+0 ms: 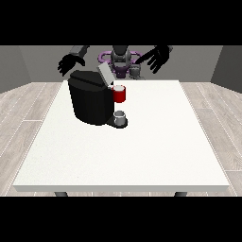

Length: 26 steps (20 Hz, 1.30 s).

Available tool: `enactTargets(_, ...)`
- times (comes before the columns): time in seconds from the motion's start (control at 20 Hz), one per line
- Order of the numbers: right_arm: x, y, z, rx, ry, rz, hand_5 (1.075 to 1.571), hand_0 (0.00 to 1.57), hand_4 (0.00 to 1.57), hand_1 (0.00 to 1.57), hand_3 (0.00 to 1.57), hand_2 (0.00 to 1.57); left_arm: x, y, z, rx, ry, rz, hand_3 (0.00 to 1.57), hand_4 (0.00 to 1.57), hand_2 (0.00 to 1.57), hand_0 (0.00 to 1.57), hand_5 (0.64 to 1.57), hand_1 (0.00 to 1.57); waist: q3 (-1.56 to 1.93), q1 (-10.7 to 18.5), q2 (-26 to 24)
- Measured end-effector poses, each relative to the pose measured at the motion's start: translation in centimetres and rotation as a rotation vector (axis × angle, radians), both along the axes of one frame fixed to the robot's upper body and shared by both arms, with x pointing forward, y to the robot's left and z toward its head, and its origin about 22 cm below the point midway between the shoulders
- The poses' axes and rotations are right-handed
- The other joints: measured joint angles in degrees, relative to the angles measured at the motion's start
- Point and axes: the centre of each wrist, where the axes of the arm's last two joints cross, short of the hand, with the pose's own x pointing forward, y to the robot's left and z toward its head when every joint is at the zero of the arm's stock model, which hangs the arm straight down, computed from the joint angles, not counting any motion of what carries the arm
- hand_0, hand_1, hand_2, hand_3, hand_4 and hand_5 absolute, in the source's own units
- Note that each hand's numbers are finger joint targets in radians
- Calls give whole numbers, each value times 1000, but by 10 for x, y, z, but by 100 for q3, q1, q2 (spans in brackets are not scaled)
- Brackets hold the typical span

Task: Insert the coffee pod into the coffee machine and close the lid

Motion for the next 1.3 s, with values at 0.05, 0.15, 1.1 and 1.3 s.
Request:
enactTargets(0.05, -1, -2, 1, -11, 3, 9, 1571, 0, 390, 0, 0, 0, -3, -1, -12, -58, 16, 1, 0, 0, 0, 0, 1571, 0, -1, 60, -115)
enactTargets(0.15, -3, -7, 3, -25, 15, 22, 1571, 0, 370, 0, 0, 0, -11, -4, -35, -144, 59, -1, 0, 0, 0, 0, 1571, 0, -1, 225, -399)
enactTargets(1.1, 24, -3, 57, -130, -23, 222, 1571, 0, 161, 0, 0, 0, -83, -17, -144, -558, 232, 34, 0, 0, 0, 0, 1571, 0, 4, 1396, -1064)
enactTargets(1.3, 31, 0, 60, -148, -22, 245, 1571, 0, 0, 0, 0, 0, -95, -15, -146, -585, 223, 37, 0, 204, 0, 0, 1571, 0, 6, 1509, -968)
